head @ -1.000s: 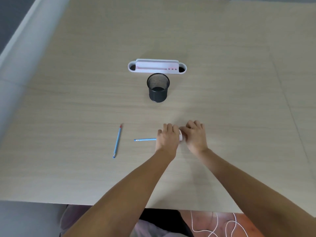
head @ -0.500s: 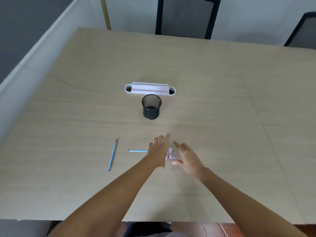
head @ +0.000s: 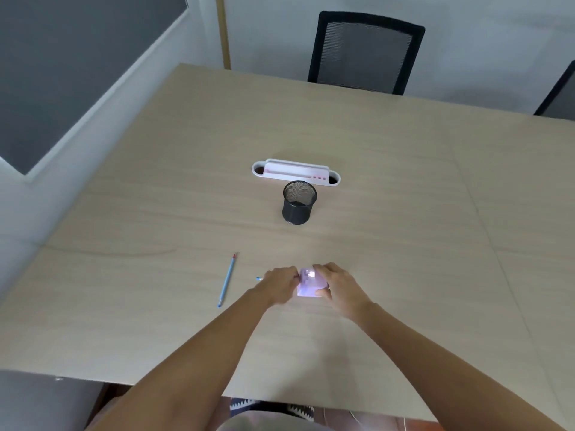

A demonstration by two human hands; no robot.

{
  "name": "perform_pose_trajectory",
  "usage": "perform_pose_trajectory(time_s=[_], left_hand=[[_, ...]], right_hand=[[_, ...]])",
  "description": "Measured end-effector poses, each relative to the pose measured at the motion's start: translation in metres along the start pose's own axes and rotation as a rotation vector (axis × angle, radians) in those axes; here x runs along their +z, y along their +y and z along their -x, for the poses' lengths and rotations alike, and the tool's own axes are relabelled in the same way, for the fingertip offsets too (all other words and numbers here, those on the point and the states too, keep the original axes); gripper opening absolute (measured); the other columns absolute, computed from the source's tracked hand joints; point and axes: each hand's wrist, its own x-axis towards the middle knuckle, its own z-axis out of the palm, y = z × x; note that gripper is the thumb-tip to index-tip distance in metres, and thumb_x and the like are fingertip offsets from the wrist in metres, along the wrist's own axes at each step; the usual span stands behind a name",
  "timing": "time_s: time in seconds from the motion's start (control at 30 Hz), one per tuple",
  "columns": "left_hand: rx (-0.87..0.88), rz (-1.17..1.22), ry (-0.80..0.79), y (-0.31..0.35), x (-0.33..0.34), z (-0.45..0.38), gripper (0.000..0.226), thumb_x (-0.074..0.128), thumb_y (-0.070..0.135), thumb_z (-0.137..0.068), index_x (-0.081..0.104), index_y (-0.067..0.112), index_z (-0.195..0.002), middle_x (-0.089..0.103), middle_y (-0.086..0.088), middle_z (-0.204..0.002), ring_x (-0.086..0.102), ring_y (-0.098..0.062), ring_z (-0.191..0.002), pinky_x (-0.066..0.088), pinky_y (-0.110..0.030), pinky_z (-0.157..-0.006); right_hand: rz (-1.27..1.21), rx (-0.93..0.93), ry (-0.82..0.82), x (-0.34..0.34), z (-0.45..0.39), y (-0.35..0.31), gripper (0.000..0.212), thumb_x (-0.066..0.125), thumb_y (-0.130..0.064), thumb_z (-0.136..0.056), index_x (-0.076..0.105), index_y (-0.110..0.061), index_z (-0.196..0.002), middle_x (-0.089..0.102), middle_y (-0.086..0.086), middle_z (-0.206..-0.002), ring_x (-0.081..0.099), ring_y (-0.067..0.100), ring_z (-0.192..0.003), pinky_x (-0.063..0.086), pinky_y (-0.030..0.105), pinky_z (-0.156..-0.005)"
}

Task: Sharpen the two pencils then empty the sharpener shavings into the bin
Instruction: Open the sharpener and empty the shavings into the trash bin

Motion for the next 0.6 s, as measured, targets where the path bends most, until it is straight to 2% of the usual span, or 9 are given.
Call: perform_pose_trajectory(time_s=[0.1,0.2,0.27,0.33,0.4,0.47,0.53,0.6], left_hand=[[0.008,-0.005,0.015,-0.004,-0.003,0.002,0.023,0.040,0.022,-0.096,0.058,0.007,-0.091,0.065,-0.015,-0.102,0.056,-0.034,-0.097,0.038,-0.034,-0.082],[-0.012,-0.060,0.056,-0.007,-0.003,0.003,0.028,0.044,0.030,-0.095,0.048,0.014,-0.074,0.065,-0.014,-0.095,0.056,-0.034,-0.093,0.038,-0.036,-0.082],[-0.073,-0.081,0.088,-0.012,0.001,0.003,0.036,0.046,0.044,-0.092,0.046,0.015,-0.071,0.066,-0.010,-0.092,0.058,-0.032,-0.091,0.037,-0.035,-0.082],[-0.181,-0.114,0.137,-0.021,0.002,0.006,0.053,0.049,0.068,-0.079,0.050,0.016,-0.069,0.064,-0.004,-0.087,0.059,-0.027,-0.087,0.038,-0.033,-0.081],[-0.248,-0.081,0.167,-0.034,-0.001,0.011,0.061,0.054,0.078,-0.067,0.052,0.017,-0.074,0.062,0.001,-0.088,0.059,-0.023,-0.089,0.038,-0.031,-0.081],[-0.279,0.009,0.185,-0.041,-0.004,0.019,0.063,0.061,0.075,-0.066,0.056,0.017,-0.090,0.058,0.002,-0.097,0.057,-0.022,-0.095,0.039,-0.031,-0.081],[-0.282,0.060,0.227,-0.043,-0.004,0.024,0.064,0.060,0.068,-0.073,0.055,0.013,-0.106,0.056,-0.003,-0.104,0.056,-0.024,-0.100,0.041,-0.032,-0.082],[-0.267,0.086,0.249,-0.042,-0.001,0.025,0.049,0.051,0.049,-0.090,0.052,0.008,-0.116,0.055,-0.011,-0.112,0.054,-0.029,-0.106,0.044,-0.036,-0.087]], right_hand=[[0.039,0.020,-0.010,0.000,-0.002,-0.001,0.048,0.060,-0.009,-0.083,0.048,-0.013,-0.129,0.053,0.012,-0.120,0.058,0.032,-0.098,0.045,0.031,-0.080],[0.059,0.024,-0.029,0.000,-0.001,-0.004,0.047,0.060,-0.009,-0.083,0.048,-0.013,-0.128,0.053,0.012,-0.118,0.058,0.032,-0.096,0.047,0.032,-0.080],[0.071,0.030,-0.028,0.000,-0.001,-0.005,0.045,0.059,-0.009,-0.083,0.049,-0.012,-0.126,0.053,0.013,-0.116,0.058,0.032,-0.094,0.049,0.034,-0.079],[0.071,0.035,-0.018,0.000,0.000,-0.006,0.043,0.059,-0.008,-0.082,0.049,-0.012,-0.124,0.053,0.011,-0.114,0.058,0.032,-0.090,0.050,0.035,-0.076],[0.086,0.039,-0.017,0.000,0.001,-0.008,0.043,0.059,-0.008,-0.082,0.049,-0.012,-0.124,0.053,0.010,-0.113,0.058,0.031,-0.089,0.050,0.035,-0.075],[0.102,0.034,-0.010,0.000,0.001,-0.009,0.044,0.060,-0.007,-0.082,0.049,-0.010,-0.125,0.054,0.012,-0.113,0.059,0.032,-0.089,0.050,0.035,-0.075],[0.095,0.027,-0.004,0.001,0.001,-0.009,0.046,0.060,-0.007,-0.082,0.048,-0.009,-0.127,0.054,0.013,-0.113,0.058,0.033,-0.090,0.048,0.033,-0.076],[0.089,0.032,0.006,0.001,0.002,-0.009,0.045,0.059,-0.007,-0.082,0.049,-0.010,-0.126,0.054,0.013,-0.112,0.058,0.032,-0.089,0.046,0.032,-0.074]])
